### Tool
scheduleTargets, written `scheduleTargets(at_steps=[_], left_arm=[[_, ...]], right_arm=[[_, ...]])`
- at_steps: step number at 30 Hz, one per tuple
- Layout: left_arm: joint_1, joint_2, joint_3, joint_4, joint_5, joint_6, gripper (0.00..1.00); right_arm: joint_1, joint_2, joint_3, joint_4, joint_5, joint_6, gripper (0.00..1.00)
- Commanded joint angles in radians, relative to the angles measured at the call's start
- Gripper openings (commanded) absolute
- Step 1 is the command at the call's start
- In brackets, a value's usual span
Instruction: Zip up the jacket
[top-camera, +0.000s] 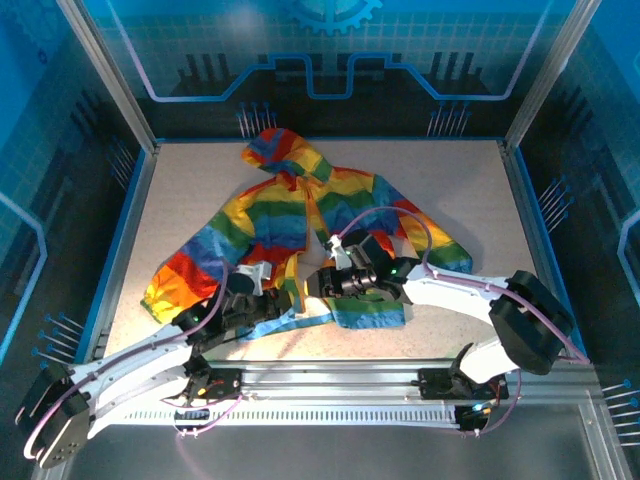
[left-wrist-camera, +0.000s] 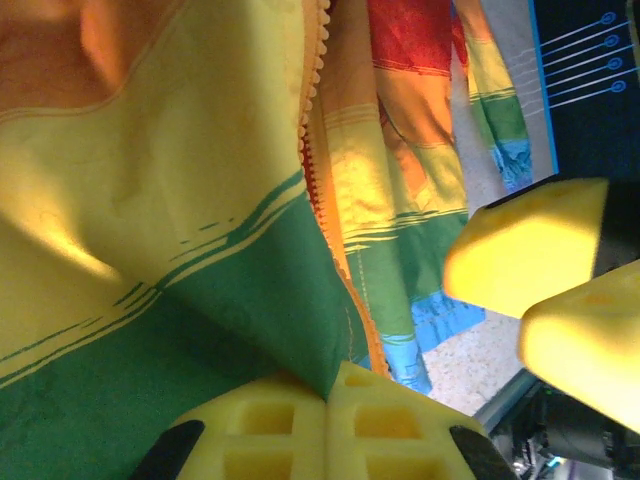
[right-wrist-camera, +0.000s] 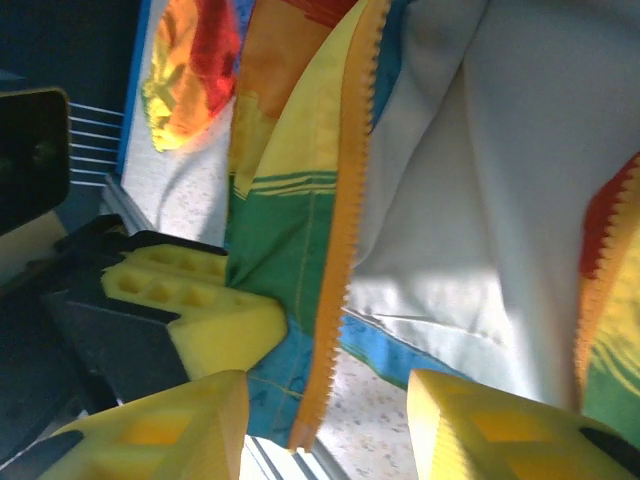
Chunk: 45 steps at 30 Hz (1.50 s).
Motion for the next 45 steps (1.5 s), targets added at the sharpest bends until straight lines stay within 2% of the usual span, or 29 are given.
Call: scheduleTargets(at_steps=[1, 9, 12, 13, 15, 17, 18, 20, 21, 23, 24, 26, 29, 33, 39, 45], left_arm=[[0.024, 0.010, 0.070, 0.055, 0.125, 0.027, 0.00], [0.051, 0.009, 0.101, 0.080, 0.159, 0.004, 0.00], [0.052, 0.013, 0.117, 0.058, 0.165, 0.014, 0.00], [0.053, 0.012, 0.119, 0.050, 0.162, 0.016, 0.00], [0.053, 0.011, 0.125, 0.031, 0.152, 0.014, 0.00], [0.053, 0.011, 0.136, -0.010, 0.140, 0.013, 0.00], [0.054, 0.006, 0.146, -0.043, 0.129, 0.013, 0.07], [0.056, -0.005, 0.171, -0.117, 0.107, 0.021, 0.24], [0.058, -0.015, 0.191, -0.167, 0.089, 0.029, 0.37], [0.058, -0.040, 0.231, -0.274, 0.040, 0.037, 0.56], [0.060, -0.054, 0.251, -0.326, 0.014, 0.045, 0.63], [0.062, -0.079, 0.287, -0.408, -0.019, 0.063, 0.68], [0.062, -0.100, 0.332, -0.471, -0.016, 0.075, 0.65], [0.062, -0.078, 0.350, -0.434, 0.077, 0.037, 0.56], [0.053, 0.032, 0.330, -0.306, 0.212, -0.055, 0.52], [0.032, 0.056, 0.297, -0.181, 0.248, -0.086, 0.41]], right_arm=[[-0.015, 0.002, -0.025, 0.132, -0.063, 0.111, 0.47], [-0.019, 0.006, -0.037, 0.146, -0.096, 0.150, 0.46], [-0.019, 0.012, -0.056, 0.201, -0.115, 0.181, 0.45], [-0.019, 0.013, -0.060, 0.218, -0.123, 0.191, 0.41], [-0.019, 0.013, -0.065, 0.266, -0.138, 0.200, 0.19], [-0.019, 0.003, -0.073, 0.280, -0.136, 0.199, 0.04], [-0.020, -0.008, -0.080, 0.281, -0.124, 0.195, 0.00], [-0.023, -0.035, -0.090, 0.268, -0.097, 0.180, 0.00], [-0.024, -0.053, -0.090, 0.247, -0.075, 0.166, 0.00], [-0.025, -0.094, -0.085, 0.181, -0.031, 0.133, 0.00], [-0.025, -0.117, -0.079, 0.146, -0.008, 0.114, 0.00], [-0.028, -0.154, -0.058, 0.085, 0.028, 0.077, 0.00], [-0.030, -0.193, -0.025, 0.012, 0.064, 0.022, 0.00], [-0.036, -0.203, -0.002, -0.019, 0.072, 0.003, 0.00], [-0.039, -0.163, -0.017, 0.064, 0.033, 0.069, 0.00], [-0.039, -0.118, -0.038, 0.158, -0.005, 0.136, 0.00]])
